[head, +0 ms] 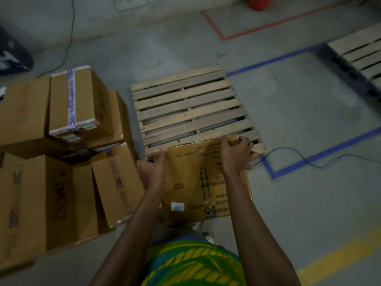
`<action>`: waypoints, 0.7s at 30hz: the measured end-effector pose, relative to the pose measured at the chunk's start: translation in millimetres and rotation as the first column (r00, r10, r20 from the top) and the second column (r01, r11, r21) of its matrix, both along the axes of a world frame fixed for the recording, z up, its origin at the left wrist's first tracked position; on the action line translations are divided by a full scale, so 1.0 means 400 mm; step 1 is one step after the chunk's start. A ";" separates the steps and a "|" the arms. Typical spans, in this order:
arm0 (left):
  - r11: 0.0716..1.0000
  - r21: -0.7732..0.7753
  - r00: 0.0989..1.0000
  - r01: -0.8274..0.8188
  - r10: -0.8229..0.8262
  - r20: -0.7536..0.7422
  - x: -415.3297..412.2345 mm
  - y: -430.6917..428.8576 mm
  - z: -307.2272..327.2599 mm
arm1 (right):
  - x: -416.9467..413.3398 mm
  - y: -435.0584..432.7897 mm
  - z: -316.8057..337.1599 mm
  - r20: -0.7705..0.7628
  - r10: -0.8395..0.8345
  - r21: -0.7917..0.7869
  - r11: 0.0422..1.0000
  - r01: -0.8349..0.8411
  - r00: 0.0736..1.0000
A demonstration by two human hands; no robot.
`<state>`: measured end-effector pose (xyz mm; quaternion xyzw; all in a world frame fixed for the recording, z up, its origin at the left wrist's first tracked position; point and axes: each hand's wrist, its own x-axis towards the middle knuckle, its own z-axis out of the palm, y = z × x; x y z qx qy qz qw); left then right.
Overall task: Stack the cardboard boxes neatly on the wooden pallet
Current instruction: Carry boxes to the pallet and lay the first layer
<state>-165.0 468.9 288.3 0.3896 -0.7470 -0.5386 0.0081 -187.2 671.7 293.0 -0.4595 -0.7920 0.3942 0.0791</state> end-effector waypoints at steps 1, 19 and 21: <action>1.000 0.014 1.000 -0.001 0.001 -0.003 -0.039 0.032 -0.005 | -0.036 0.033 -0.004 -0.010 -0.010 0.001 1.000 0.010 1.000; 0.940 0.262 0.961 -0.217 0.253 -0.109 -0.963 0.503 0.026 | -0.928 0.452 -0.003 -0.161 -0.078 -0.018 0.997 0.076 0.984; 0.923 0.280 0.945 -0.264 0.305 -0.118 -1.072 0.553 -0.008 | -1.041 0.493 -0.060 -0.180 -0.044 -0.033 0.999 0.039 0.983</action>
